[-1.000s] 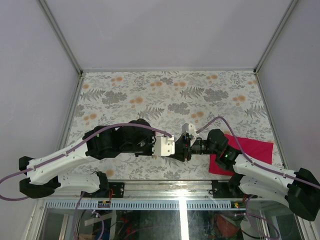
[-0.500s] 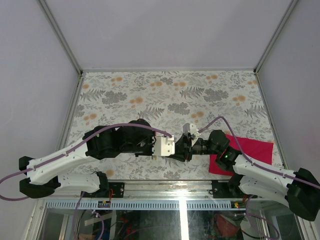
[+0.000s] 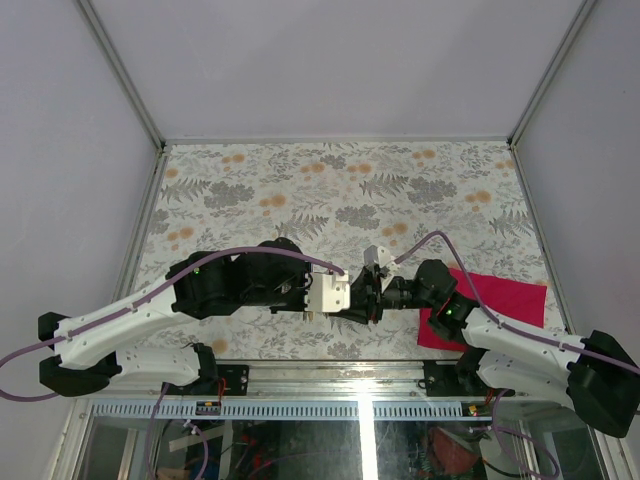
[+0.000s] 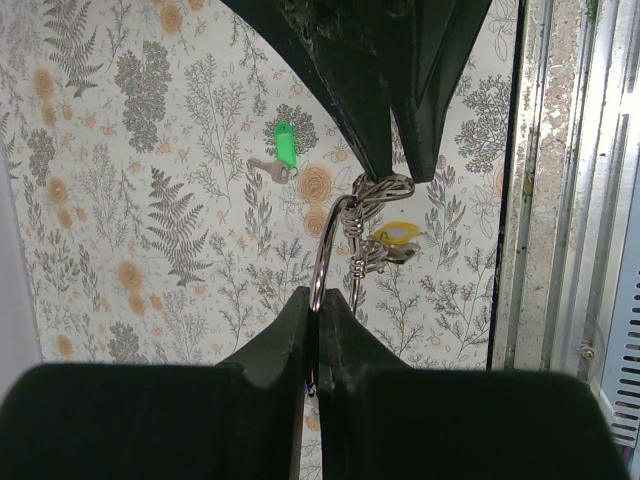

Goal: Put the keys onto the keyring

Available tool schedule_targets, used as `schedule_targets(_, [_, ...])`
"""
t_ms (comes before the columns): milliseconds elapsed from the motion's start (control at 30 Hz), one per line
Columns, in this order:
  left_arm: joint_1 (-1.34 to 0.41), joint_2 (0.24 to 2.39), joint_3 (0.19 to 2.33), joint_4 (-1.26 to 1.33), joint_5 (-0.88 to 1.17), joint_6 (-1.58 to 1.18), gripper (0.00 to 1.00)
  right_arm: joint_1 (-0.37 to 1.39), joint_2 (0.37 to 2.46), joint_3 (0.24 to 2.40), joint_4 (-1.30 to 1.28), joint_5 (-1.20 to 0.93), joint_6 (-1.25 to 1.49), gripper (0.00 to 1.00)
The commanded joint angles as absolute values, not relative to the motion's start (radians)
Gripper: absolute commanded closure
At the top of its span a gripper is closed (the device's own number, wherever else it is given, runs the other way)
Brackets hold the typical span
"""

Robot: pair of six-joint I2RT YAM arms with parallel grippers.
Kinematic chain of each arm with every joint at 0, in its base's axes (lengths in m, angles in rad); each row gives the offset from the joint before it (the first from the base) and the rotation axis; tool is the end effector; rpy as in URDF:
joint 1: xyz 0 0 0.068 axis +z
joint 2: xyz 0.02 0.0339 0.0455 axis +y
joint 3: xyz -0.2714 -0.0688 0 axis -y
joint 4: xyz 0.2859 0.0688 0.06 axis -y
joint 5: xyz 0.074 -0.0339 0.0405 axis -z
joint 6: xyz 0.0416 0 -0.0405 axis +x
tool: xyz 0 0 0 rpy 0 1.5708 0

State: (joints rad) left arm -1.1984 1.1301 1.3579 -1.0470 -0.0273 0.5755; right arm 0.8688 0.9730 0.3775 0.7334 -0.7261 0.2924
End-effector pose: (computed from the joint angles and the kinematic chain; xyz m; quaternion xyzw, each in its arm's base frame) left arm 0.0913 -0.2307 0.3975 0.7178 0.5915 -0.1004 0.3532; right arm 0.1350 0.2024 0.2416 -0.4313 0.5125 0.5817 0.4615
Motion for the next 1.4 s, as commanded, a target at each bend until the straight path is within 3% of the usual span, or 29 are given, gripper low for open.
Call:
schedule_targets(0, [-1.208,1.13,1.399,-0.991,-0.041,0.588,1.0,0.874,0.99,0.384,0.812,-0.738,0.299,0.7])
schedule_targets(567, [-1.211,1.13,1.397,-0.991,-0.045,0.586,1.0,0.873,1.032,0.393,0.85,-0.733,0.323,0.68])
schedule_targets(1133, [-1.212,1.11,1.365,-0.99,-0.067,0.586,1.0,0.874,0.975,0.386,0.802,-0.666,0.339,0.94])
schedule_targets(1367, [-1.211,1.106,1.363,-0.982,-0.066,0.588,1.0,0.874,0.995,0.38,0.822,-0.659,0.356,0.79])
